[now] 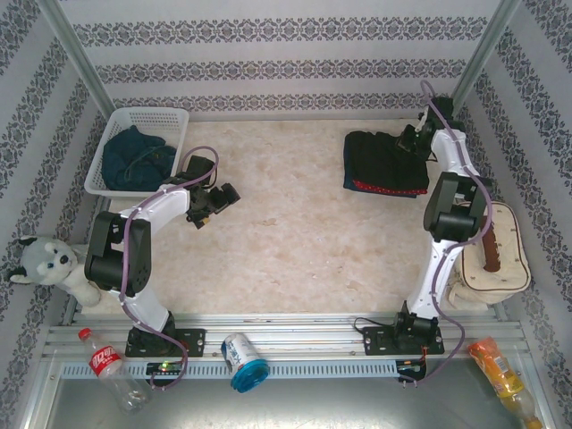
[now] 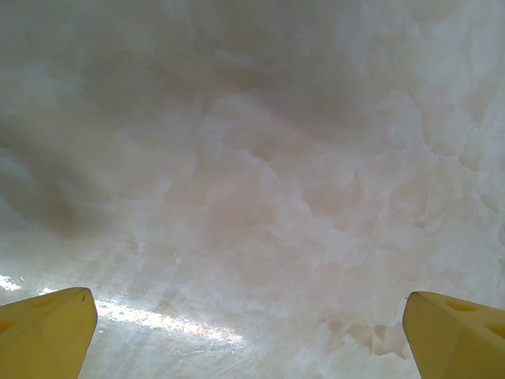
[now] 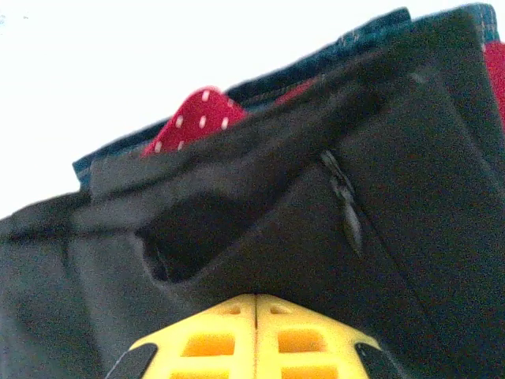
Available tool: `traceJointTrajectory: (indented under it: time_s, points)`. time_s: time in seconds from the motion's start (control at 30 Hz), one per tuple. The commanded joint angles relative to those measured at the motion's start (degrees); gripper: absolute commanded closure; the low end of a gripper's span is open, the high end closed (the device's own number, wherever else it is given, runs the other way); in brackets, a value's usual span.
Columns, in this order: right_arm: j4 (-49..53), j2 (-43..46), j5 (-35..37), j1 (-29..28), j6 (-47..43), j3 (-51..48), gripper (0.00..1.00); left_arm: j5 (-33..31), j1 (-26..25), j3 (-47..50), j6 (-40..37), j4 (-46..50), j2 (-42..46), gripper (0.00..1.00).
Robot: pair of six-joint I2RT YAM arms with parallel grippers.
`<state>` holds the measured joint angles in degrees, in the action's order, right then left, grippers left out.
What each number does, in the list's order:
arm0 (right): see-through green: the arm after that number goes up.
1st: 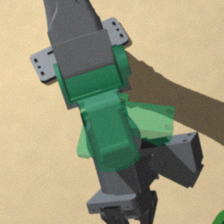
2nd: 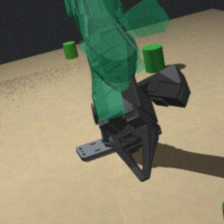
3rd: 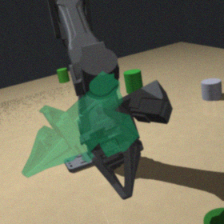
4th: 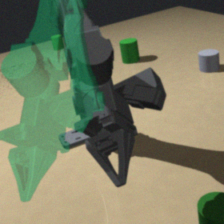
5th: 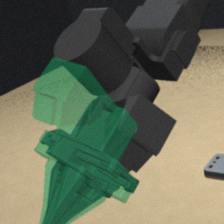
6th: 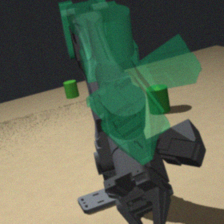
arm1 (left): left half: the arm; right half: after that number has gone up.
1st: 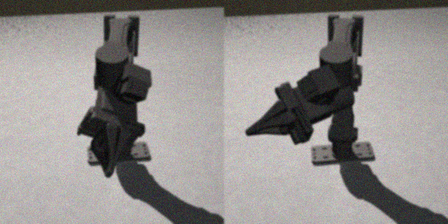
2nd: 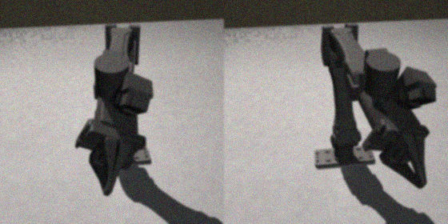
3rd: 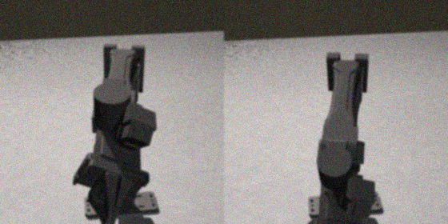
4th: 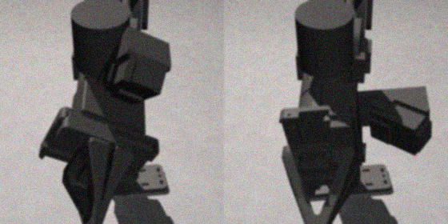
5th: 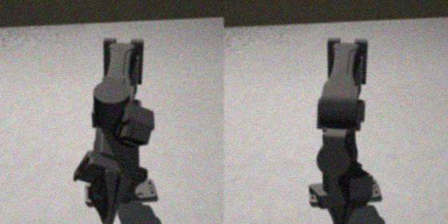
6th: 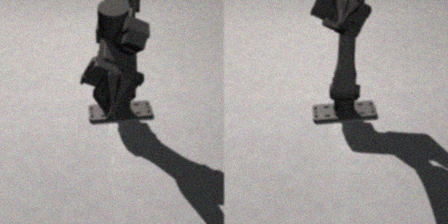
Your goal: Fold and stack the skirts
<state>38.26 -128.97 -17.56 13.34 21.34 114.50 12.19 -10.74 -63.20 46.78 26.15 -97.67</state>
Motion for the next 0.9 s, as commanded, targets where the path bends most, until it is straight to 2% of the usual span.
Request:
traceJointTrajectory:
  time_s: [0.0,0.07,0.13,0.23,0.33,0.47,0.57,0.7,0.87]
  points:
    - [3.80,-6.54,3.33,0.34,4.82,8.84,1.00,0.23,0.56,1.27,-0.03,-1.06,0.94,0.00]
    - [8.46,-11.21,6.95,0.61,6.59,15.76,1.00,0.04,0.55,1.73,-0.03,-0.97,1.54,0.00]
    - [11.15,-13.44,6.45,0.58,7.34,19.83,1.00,-0.28,0.55,2.32,-0.11,-1.03,2.50,0.00]
    - [10.05,-11.08,4.16,-0.60,6.12,18.98,1.00,-0.56,0.63,2.82,-0.54,-0.81,3.82,0.00]
    - [8.09,-4.66,4.74,-2.31,4.07,14.14,0.97,-0.34,0.68,2.30,-0.97,0.07,4.32,0.00]
    - [0.99,5.69,4.47,-5.04,2.81,0.04,0.88,0.17,0.64,1.70,-0.89,0.39,6.08,0.00]
    - [-1.36,8.89,3.05,-6.60,2.89,-8.05,0.86,0.12,0.81,0.43,-1.52,1.08,8.15,0.00]
    - [-4.27,9.42,0.29,-8.43,3.03,-14.84,0.84,-0.55,1.58,-2.61,-3.65,4.09,10.36,0.00]
    - [-0.46,4.29,0.81,-10.94,1.51,-14.48,0.81,-2.17,4.28,-3.53,-5.67,6.17,13.70,0.00]
